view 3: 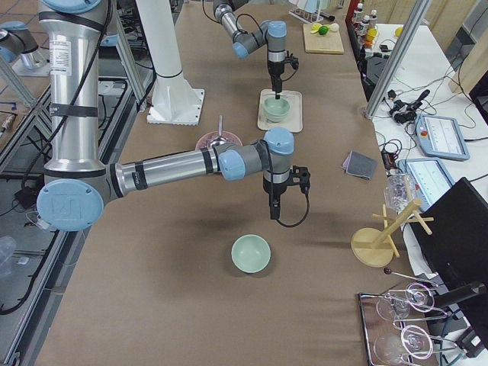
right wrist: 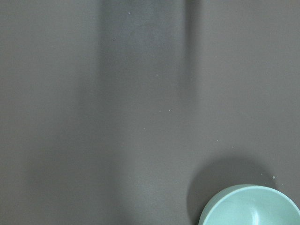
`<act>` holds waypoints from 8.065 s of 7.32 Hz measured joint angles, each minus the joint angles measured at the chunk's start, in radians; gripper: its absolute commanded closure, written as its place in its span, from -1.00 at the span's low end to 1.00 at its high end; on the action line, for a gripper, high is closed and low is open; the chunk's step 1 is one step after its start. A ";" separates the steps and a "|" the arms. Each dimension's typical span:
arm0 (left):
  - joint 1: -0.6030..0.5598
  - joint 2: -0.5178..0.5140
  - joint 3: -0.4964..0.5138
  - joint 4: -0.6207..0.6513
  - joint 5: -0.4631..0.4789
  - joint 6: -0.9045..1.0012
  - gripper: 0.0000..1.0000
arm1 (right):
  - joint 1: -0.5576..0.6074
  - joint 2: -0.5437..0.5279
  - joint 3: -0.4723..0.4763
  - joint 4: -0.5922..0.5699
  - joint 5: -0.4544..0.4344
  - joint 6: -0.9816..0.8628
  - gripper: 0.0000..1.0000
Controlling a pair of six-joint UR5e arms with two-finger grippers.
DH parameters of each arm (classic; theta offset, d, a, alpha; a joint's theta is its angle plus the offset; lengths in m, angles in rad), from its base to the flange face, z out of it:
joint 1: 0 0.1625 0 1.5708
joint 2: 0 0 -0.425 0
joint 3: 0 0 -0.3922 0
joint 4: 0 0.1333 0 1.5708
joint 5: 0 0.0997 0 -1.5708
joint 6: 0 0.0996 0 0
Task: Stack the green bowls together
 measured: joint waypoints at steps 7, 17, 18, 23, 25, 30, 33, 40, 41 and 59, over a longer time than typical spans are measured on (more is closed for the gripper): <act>-0.299 0.531 -0.348 0.003 -0.249 0.545 -0.95 | 0.007 -0.238 -0.118 0.393 -0.008 -0.092 -1.00; -0.344 0.610 -0.351 0.002 -0.243 0.675 -0.96 | 0.063 -0.225 -0.397 0.735 0.027 0.104 0.07; -0.343 0.610 -0.351 0.002 -0.243 0.675 -0.96 | 0.063 -0.224 -0.399 0.735 0.027 0.107 0.08; -0.347 0.609 -0.353 0.003 -0.248 0.675 -0.97 | 0.063 -0.211 -0.404 0.734 0.027 0.122 1.00; -0.386 0.607 -0.356 0.018 -0.272 0.676 -0.97 | 0.063 -0.173 -0.400 0.728 0.046 0.137 1.00; -0.637 0.652 -0.360 0.247 -0.309 1.148 -0.97 | 0.072 0.000 -0.358 0.580 0.137 0.247 1.00; -0.839 0.791 -0.340 0.317 -0.302 1.561 -0.97 | 0.062 0.082 -0.172 0.325 0.157 0.345 1.00; -0.993 0.891 -0.287 0.324 -0.310 1.827 -0.97 | -0.171 0.370 -0.050 0.076 0.082 0.635 1.00; -0.993 0.891 -0.286 0.324 -0.310 1.826 -0.97 | -0.231 0.412 -0.049 0.075 0.044 0.720 1.00; -0.992 0.888 -0.265 0.310 -0.312 1.787 -0.97 | -0.636 0.720 -0.151 -0.036 -0.311 1.145 1.00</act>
